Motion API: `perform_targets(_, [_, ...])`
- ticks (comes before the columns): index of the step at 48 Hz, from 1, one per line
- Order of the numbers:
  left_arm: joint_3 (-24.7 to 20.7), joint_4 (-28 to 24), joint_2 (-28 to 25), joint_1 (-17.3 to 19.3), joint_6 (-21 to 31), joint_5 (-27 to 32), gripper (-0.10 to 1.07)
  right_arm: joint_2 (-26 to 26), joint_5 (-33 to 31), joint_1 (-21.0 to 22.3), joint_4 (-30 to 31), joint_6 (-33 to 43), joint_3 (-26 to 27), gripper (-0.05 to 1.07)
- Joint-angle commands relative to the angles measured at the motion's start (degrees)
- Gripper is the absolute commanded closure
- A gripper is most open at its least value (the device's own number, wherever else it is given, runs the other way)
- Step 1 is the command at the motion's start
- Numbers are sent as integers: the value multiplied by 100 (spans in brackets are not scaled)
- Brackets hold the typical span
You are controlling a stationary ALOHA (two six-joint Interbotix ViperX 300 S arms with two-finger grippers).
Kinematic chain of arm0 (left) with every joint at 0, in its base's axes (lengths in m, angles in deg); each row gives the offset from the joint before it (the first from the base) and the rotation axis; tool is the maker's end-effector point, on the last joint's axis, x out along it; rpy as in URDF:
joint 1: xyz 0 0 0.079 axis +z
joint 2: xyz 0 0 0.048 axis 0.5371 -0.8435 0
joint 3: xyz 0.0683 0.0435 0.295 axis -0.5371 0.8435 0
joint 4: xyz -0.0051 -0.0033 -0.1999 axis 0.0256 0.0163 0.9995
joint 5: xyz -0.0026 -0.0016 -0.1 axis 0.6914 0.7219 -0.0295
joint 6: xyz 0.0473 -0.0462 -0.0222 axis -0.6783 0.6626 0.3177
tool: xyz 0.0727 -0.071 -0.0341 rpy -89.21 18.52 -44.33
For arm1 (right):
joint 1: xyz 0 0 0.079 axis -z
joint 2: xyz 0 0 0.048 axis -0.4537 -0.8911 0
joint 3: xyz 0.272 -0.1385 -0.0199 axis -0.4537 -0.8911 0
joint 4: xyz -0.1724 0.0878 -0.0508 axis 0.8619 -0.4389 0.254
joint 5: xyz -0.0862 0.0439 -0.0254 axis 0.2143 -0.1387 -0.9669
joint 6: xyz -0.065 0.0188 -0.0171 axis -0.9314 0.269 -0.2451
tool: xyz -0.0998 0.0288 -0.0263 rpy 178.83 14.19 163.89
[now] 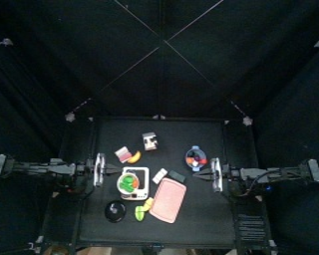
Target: Place corn on big plate
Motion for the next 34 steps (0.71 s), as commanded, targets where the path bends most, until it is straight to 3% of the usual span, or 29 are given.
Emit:
perform_targets(1, [-97,18,-141,-26,-9,-105,101,-176,35,35,44,-35,132,94])
perform_targets(8, [-97,9,-255,-53,-9,-149,101,-615,26,70,475,53,343,100])
perform_targets(15, [-26,-9,-396,-114,-9,-606,101,-1283,26,79,747,79,694,100])
perform_targets(24, [158,-88,-501,-255,-9,-1116,101,-2083,26,44,413,123,1099,100])
perform_targets(34, [229,-53,-791,-360,9,-1151,101,-2927,26,-26,79,158,1397,100])
